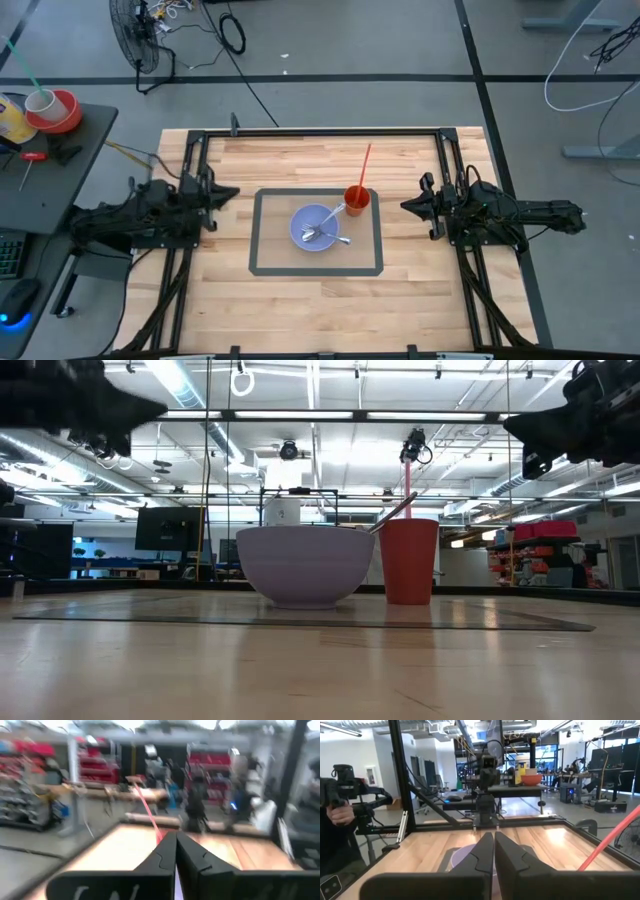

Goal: Pick & Place Utensil
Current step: Return to Home Position

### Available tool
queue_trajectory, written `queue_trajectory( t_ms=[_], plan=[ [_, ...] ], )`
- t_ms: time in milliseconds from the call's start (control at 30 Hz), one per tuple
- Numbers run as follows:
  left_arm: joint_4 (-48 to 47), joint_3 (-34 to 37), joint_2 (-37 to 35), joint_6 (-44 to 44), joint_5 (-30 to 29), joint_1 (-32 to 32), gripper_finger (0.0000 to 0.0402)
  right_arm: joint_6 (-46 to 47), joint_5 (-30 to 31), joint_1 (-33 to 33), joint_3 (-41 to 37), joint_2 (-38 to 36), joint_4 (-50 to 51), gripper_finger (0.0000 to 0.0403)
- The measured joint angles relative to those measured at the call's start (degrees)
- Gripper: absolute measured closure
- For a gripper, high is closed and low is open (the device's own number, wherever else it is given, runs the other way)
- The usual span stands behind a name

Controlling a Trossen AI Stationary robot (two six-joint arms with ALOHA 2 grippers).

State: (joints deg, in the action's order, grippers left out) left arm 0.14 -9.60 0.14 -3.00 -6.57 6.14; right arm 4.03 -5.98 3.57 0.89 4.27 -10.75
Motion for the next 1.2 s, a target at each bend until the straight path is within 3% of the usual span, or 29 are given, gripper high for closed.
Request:
queue_trajectory(
  t_ms=[100, 267, 433, 600, 1200],
  plan=[
    [0.6, 2.6, 0.2, 1.2, 3.0, -0.6, 0.039, 0.0, 0.1, 0.0, 0.0, 0.0, 0.3, 0.0383],
    [6.8, 4.7, -0.1, -1.3, 1.2, -1.5, 0.0395, 0.0, 0.5, 0.0, 0.0, 0.0, 0.8, 0.0382],
    [12.7, 9.0, 0.2, 1.6, 1.4, -3.3, 0.039, 0.0, 0.6, 0.0, 0.0, 0.1, 1.1, 0.0382],
    [6.6, 9.1, 0.7, 2.0, -0.9, -3.4, 0.0377, 0.0, 0.6, 0.0, 0.0, 0.1, 1.1, 0.0382],
    [5.8, 9.1, 0.7, 2.1, -0.7, -3.4, 0.0374, 0.0, 0.6, 0.0, 0.0, 0.1, 1.1, 0.0382]
  ],
)
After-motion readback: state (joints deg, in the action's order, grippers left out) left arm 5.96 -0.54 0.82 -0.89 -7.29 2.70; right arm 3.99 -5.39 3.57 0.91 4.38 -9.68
